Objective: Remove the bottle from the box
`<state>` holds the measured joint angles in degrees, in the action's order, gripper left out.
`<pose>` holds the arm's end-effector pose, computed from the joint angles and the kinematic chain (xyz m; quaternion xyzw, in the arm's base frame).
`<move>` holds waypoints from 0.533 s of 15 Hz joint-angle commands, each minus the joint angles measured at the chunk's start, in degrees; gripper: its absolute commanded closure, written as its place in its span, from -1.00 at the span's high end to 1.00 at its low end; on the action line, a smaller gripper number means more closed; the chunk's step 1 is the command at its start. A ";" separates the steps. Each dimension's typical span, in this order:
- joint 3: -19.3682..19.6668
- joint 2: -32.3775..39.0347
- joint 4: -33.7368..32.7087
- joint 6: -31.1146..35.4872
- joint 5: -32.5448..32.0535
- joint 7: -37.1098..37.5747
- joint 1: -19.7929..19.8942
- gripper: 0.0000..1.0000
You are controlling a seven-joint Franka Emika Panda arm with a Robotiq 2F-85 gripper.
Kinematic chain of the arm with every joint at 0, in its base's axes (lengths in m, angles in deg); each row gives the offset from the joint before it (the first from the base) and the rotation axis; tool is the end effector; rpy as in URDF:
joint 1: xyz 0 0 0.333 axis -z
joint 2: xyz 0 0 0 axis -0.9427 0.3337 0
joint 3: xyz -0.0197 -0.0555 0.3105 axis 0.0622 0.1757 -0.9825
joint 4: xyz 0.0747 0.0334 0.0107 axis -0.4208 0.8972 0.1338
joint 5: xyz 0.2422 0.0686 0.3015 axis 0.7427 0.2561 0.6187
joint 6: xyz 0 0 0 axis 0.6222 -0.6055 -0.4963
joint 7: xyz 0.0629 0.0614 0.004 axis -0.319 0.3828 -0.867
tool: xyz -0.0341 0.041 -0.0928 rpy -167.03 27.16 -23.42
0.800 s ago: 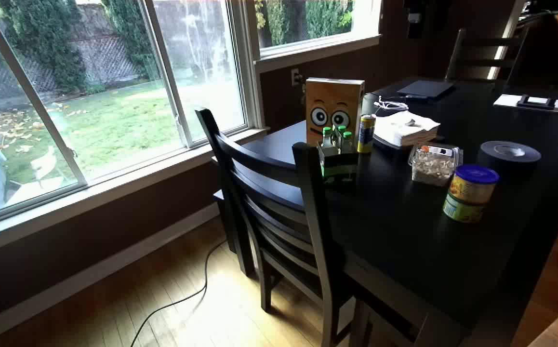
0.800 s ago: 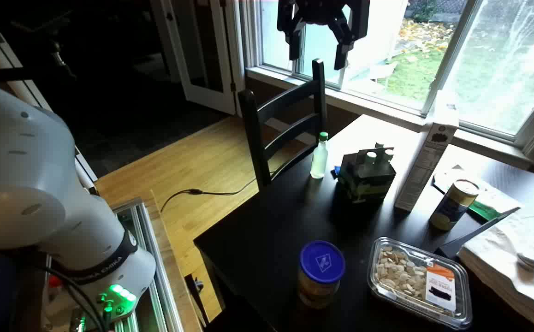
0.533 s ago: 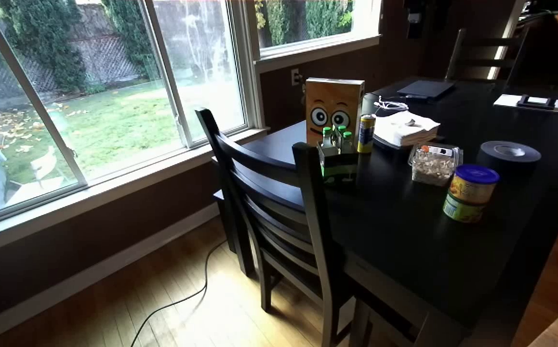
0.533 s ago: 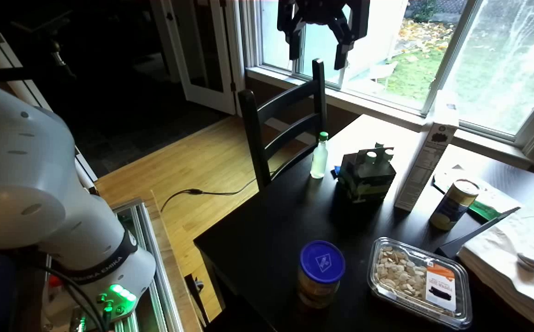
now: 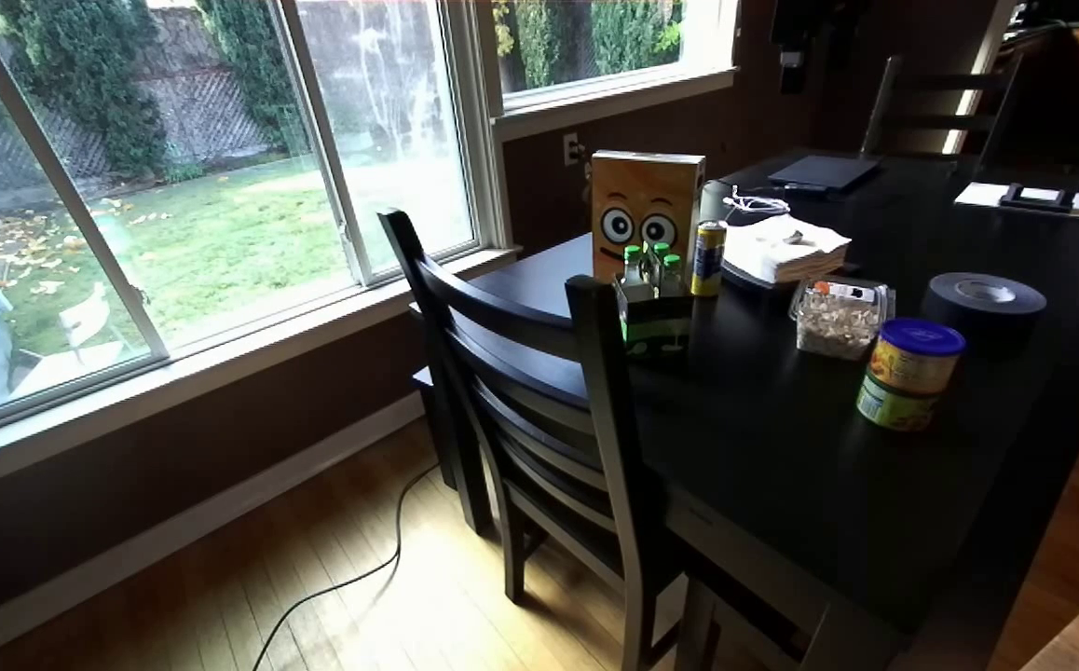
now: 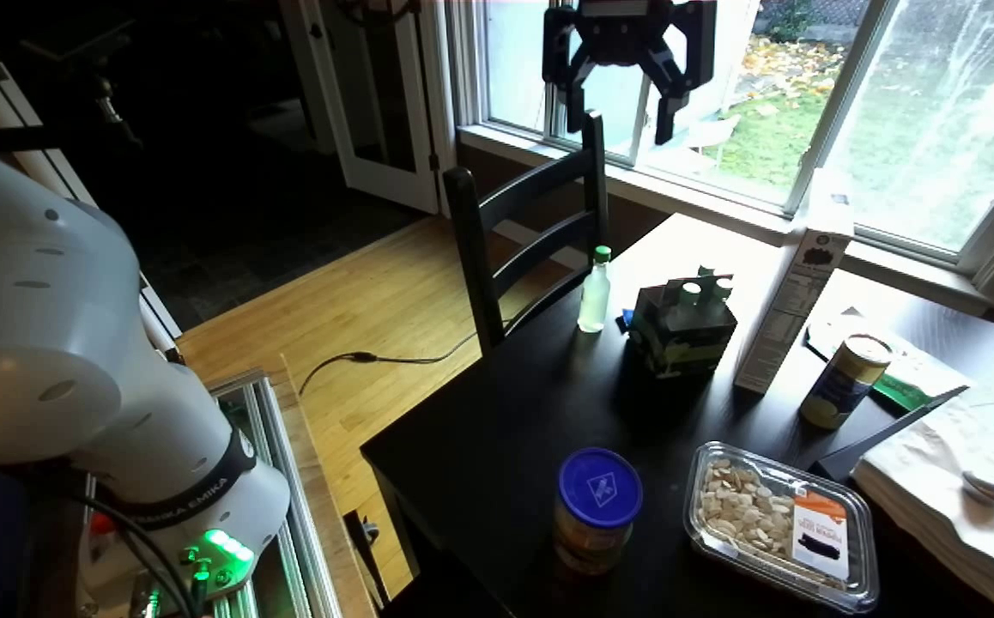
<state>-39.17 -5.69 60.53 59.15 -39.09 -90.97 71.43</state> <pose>0.4713 -0.0813 0.5521 0.9894 0.1258 0.0155 0.0709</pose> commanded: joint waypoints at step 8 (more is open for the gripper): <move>2.64 16.19 3.74 37.20 4.37 -19.47 2.09 1.00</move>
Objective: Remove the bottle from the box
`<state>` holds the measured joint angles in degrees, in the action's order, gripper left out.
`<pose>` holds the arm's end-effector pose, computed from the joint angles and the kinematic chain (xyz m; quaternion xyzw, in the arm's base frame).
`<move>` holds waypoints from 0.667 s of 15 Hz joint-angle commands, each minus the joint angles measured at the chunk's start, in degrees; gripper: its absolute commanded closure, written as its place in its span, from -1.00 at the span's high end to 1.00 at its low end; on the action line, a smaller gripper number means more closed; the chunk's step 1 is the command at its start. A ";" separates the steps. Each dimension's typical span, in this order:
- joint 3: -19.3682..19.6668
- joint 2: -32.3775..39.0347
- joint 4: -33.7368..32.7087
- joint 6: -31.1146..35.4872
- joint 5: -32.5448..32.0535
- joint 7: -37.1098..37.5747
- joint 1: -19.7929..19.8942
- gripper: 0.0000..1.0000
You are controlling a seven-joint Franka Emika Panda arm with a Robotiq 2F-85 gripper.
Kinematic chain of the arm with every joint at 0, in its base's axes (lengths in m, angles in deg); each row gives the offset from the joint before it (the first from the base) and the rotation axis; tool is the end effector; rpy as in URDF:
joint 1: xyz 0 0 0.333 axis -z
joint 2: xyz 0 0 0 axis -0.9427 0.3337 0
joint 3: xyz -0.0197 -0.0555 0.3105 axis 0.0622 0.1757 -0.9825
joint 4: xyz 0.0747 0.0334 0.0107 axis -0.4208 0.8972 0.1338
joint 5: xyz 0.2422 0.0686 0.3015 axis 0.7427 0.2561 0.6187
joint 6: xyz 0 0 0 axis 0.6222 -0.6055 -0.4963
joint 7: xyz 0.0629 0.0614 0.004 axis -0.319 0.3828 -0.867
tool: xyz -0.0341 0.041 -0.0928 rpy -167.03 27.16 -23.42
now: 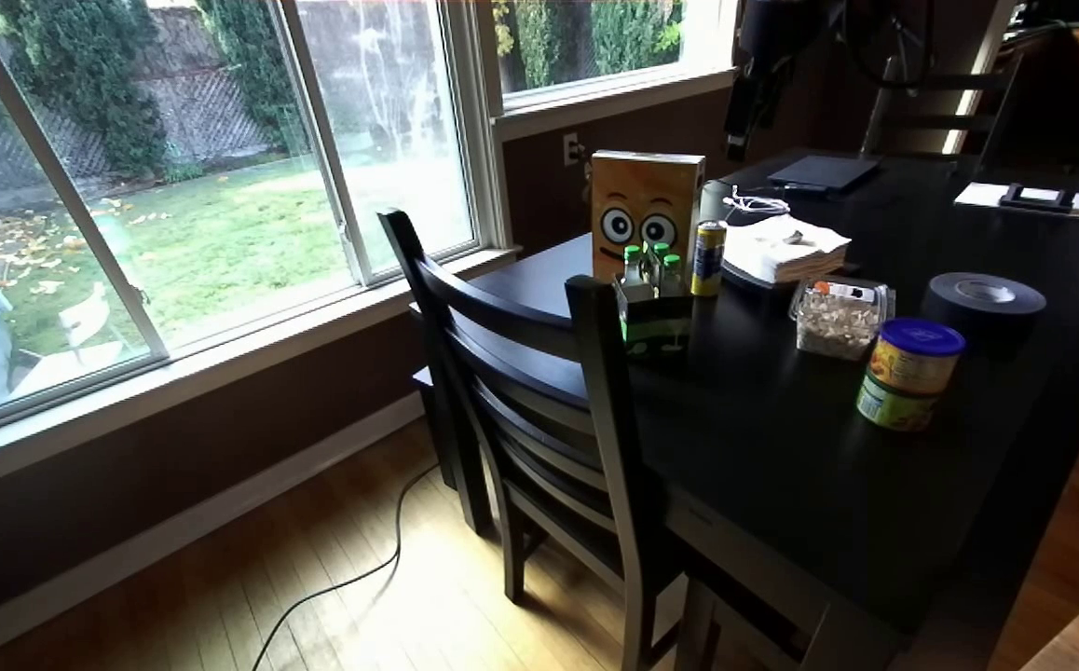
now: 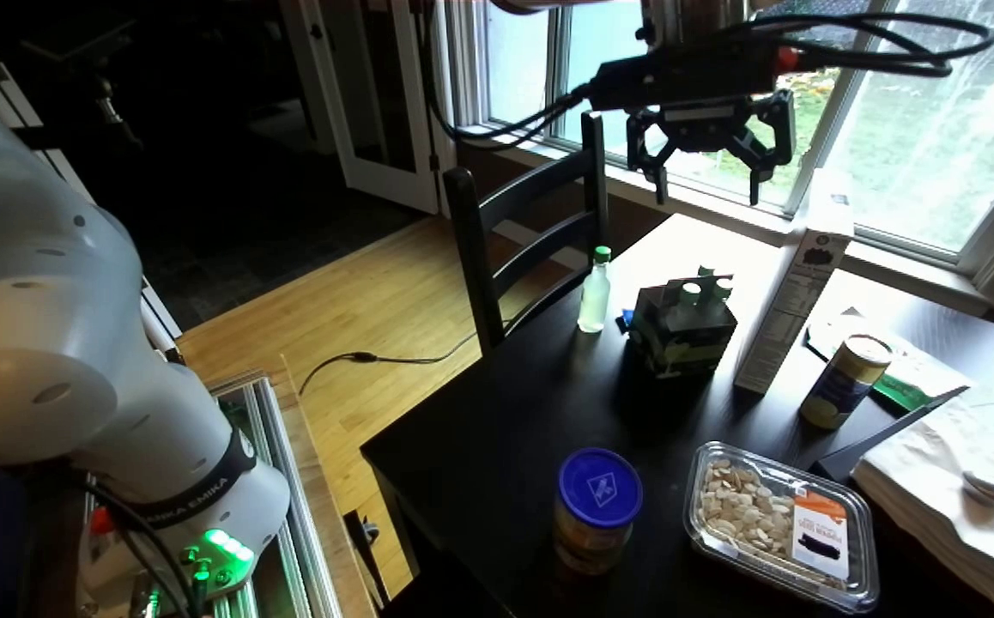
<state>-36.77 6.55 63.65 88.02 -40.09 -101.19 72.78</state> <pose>0.5407 -0.1125 0.4680 0.9636 0.2110 0.1152 0.1167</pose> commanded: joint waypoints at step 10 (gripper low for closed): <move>-5.83 11.57 0.85 14.82 29.04 -33.31 4.64 1.00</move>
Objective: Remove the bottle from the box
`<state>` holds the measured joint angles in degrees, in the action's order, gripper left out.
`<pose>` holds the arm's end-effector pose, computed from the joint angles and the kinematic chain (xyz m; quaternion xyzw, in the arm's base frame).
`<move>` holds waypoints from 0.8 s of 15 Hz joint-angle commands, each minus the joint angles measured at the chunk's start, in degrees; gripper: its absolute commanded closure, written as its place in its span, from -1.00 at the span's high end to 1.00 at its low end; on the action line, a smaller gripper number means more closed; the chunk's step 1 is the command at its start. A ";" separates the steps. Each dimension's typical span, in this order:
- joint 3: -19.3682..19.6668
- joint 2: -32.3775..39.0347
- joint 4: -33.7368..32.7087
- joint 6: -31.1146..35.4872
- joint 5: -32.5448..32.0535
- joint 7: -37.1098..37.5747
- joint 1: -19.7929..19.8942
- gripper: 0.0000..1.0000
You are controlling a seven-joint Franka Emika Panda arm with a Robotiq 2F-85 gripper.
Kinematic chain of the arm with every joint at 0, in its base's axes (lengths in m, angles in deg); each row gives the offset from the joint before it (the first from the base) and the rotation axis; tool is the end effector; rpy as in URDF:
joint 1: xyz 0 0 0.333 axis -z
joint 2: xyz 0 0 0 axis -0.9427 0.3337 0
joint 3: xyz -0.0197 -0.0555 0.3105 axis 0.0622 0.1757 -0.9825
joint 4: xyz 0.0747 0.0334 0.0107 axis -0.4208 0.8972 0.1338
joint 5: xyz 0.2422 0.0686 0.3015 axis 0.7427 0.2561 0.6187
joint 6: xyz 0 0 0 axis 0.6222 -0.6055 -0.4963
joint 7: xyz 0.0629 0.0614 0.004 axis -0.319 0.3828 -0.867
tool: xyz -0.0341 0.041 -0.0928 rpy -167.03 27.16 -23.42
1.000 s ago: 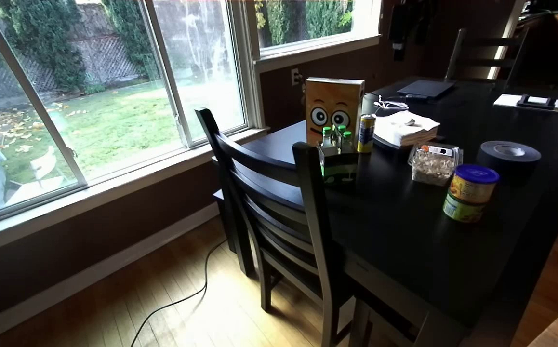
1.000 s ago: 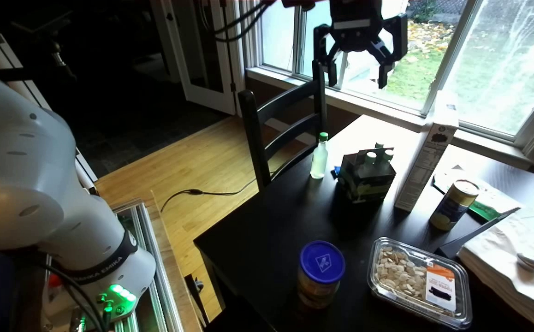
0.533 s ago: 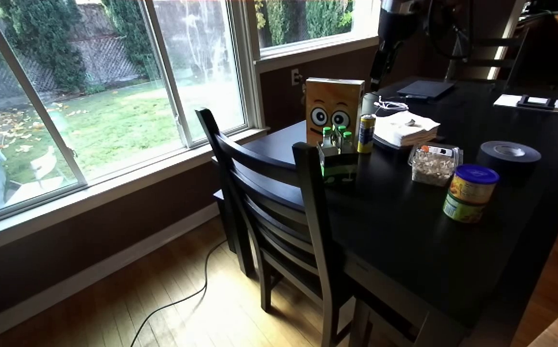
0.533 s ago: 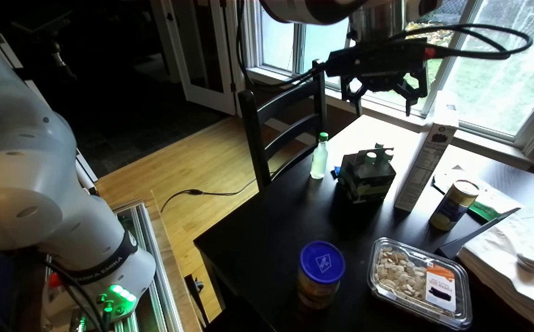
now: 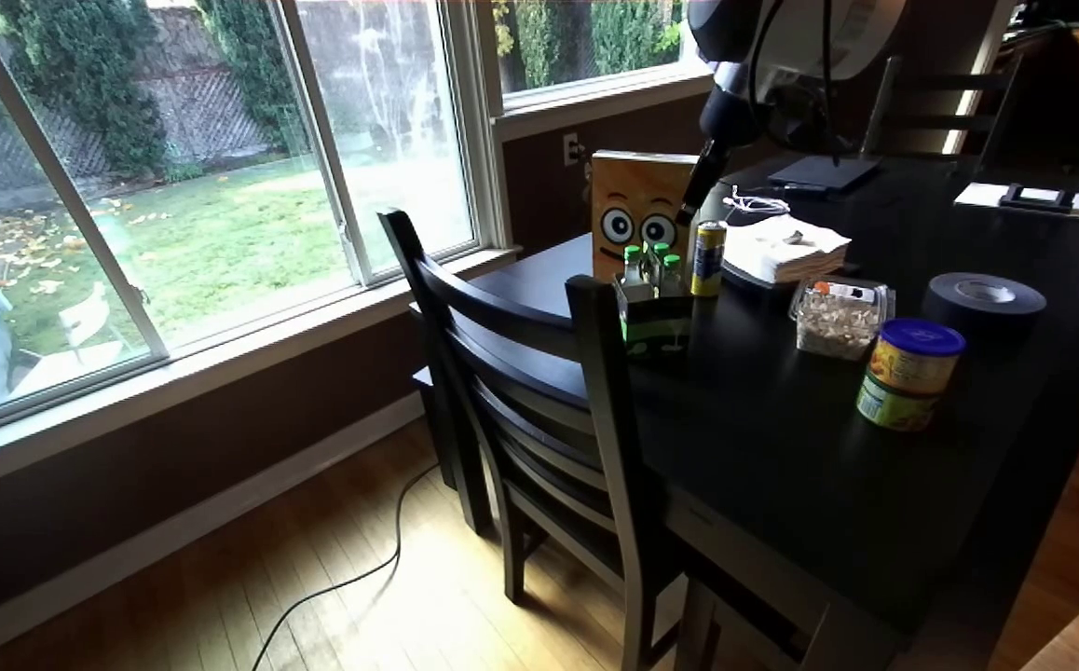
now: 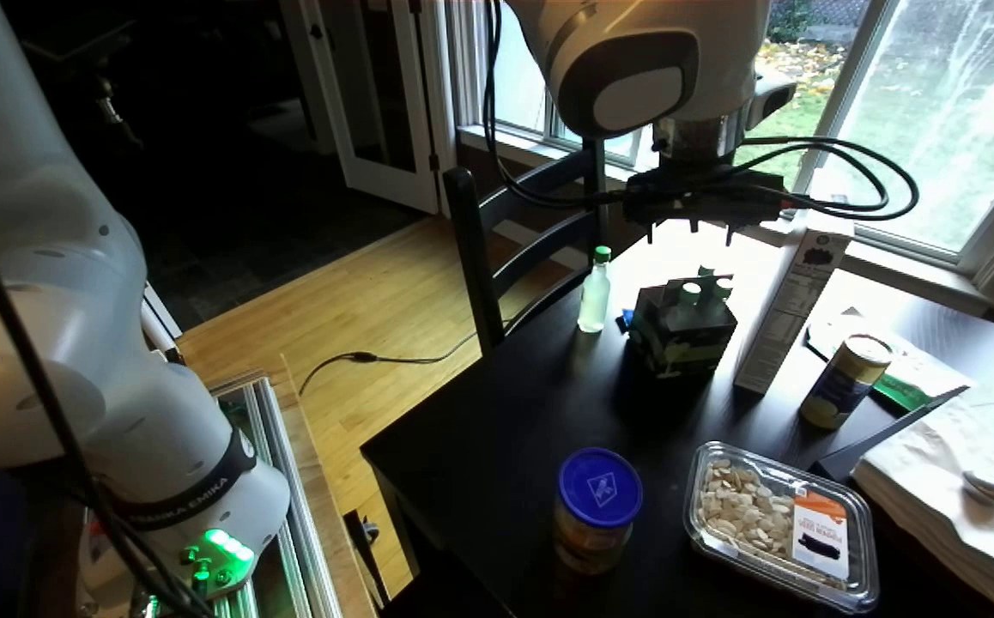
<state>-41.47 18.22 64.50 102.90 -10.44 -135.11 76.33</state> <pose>0.5747 -0.1108 0.3747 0.9257 0.3238 0.1943 0.0215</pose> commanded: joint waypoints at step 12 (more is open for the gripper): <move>-4.59 4.00 -2.54 0.40 15.46 -15.37 5.71 1.00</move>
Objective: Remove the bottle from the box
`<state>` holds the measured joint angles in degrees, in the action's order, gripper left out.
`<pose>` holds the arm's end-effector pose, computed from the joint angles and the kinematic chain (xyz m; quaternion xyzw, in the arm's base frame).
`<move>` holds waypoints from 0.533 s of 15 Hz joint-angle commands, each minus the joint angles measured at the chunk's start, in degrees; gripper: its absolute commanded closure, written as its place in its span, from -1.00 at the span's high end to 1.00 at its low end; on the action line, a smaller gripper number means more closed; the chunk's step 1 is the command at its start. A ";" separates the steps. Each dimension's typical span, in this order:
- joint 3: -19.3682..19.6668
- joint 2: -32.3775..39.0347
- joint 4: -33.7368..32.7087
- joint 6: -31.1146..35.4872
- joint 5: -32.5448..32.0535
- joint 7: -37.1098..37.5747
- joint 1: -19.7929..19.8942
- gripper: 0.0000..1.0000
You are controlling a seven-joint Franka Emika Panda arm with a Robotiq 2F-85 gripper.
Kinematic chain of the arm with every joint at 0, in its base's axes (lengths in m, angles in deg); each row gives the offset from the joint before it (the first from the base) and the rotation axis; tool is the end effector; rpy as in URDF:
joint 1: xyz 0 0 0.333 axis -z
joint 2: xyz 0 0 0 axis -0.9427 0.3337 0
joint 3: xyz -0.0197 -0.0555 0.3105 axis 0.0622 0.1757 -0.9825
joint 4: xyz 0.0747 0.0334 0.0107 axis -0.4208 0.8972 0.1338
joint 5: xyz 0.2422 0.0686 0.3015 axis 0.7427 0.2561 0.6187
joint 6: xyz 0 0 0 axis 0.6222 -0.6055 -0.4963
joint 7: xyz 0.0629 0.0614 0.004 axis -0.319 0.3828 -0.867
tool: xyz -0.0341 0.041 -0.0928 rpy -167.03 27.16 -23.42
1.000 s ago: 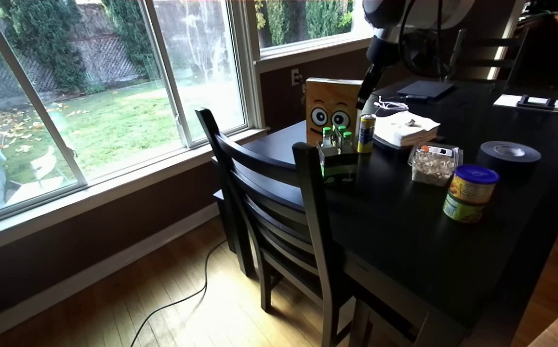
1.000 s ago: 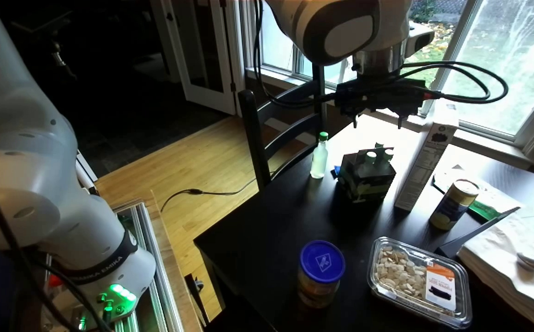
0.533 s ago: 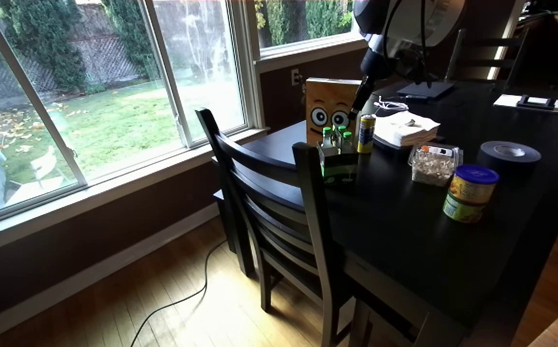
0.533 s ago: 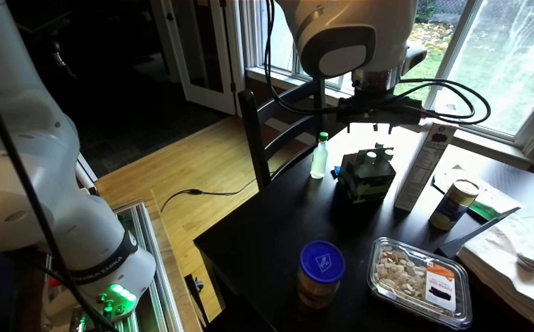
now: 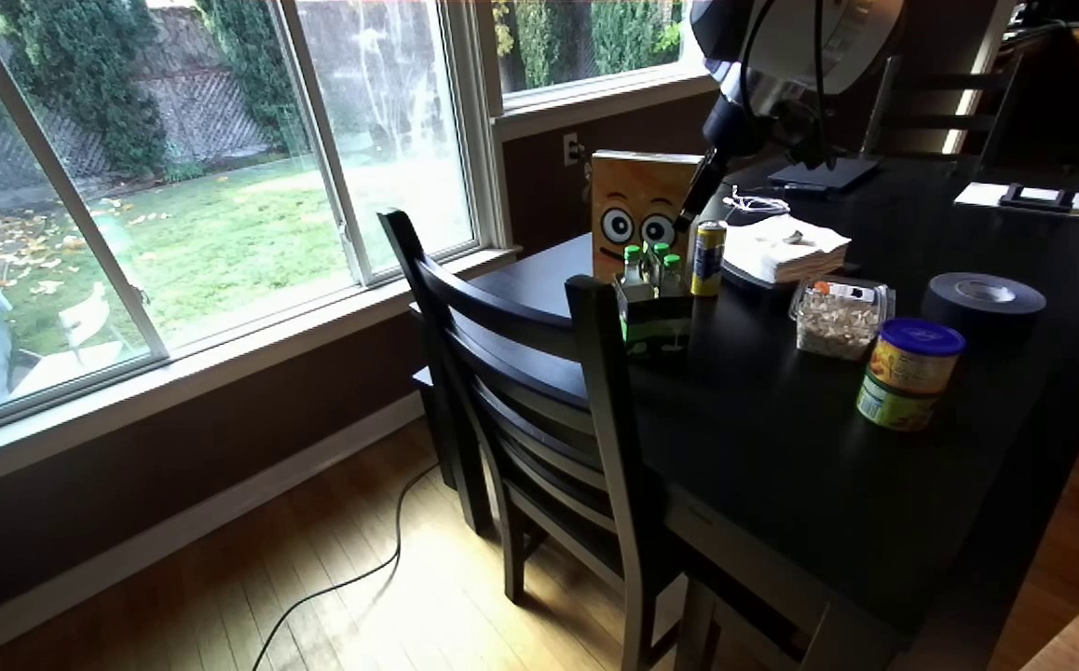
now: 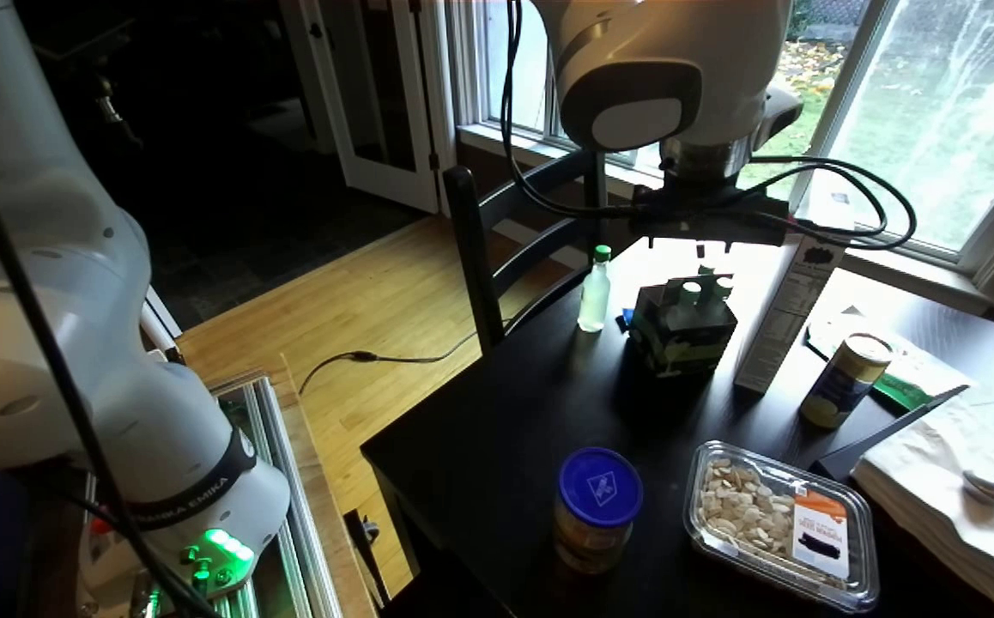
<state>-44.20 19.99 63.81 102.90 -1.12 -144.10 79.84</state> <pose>0.5756 -0.1231 0.3608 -0.9198 -0.3269 -0.2169 0.0084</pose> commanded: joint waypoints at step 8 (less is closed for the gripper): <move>-2.74 8.10 -4.62 -0.14 10.84 -11.91 4.42 -0.11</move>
<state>-45.39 24.87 61.99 102.90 6.76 -152.65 82.40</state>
